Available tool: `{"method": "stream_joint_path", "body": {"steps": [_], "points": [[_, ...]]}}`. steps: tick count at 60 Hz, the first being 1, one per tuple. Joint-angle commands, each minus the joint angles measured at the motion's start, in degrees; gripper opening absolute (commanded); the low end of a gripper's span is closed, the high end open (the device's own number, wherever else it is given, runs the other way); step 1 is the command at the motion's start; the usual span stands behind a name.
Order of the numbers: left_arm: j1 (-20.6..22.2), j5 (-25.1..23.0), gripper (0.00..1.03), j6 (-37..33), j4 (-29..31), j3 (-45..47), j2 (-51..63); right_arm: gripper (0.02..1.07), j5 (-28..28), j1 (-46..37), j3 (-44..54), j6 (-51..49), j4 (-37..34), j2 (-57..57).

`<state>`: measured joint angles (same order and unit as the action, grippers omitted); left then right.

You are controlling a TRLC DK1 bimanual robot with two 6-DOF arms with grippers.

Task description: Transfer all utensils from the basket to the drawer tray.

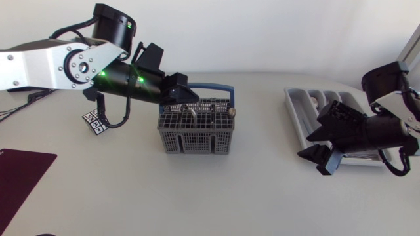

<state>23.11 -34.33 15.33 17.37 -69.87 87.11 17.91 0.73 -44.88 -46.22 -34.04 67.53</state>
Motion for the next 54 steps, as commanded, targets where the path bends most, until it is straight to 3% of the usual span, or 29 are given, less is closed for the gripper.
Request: {"method": "stream_joint_path", "body": {"steps": [1,22,37,54], "points": [[-0.17,-2.15,0.06,2.33,-2.25,2.72,-3.44,0.74,-0.25,0.59,1.2,1.48,0.64,-0.99],[2.02,-6.37,0.06,2.07,-5.32,5.09,-11.0,0.74,0.37,4.28,0.67,3.68,1.08,-5.21],[6.42,-11.64,0.06,-1.18,-4.62,5.0,-10.38,0.79,8.28,7.09,-1.08,3.59,-1.2,-8.9],[13.36,-12.26,0.04,-9.88,0.92,2.81,-7.57,0.83,17.77,9.99,-1.0,2.01,-1.91,-10.66]]}}
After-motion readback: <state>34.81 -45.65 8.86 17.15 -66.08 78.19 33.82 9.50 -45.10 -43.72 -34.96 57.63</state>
